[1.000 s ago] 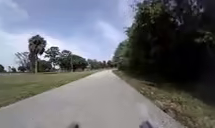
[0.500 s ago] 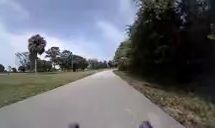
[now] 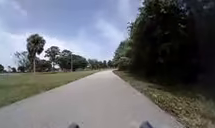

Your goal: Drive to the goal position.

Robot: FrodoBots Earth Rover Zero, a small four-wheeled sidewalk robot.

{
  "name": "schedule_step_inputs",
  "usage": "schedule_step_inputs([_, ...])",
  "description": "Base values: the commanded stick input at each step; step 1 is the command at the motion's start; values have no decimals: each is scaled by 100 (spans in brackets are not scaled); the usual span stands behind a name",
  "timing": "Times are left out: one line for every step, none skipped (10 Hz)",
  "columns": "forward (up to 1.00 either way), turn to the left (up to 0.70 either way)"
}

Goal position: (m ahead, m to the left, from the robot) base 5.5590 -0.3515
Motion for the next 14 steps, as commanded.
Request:
schedule_step_inputs([70,0])
schedule_step_inputs([70,0])
schedule_step_inputs([70,0])
schedule_step_inputs([70,0])
schedule_step_inputs([70,0])
schedule_step_inputs([70,0])
schedule_step_inputs([70,0])
schedule_step_inputs([70,0])
schedule_step_inputs([70,0])
schedule_step_inputs([70,0])
schedule_step_inputs([70,0])
schedule_step_inputs([70,0])
schedule_step_inputs([70,0])
schedule_step_inputs([70,0])
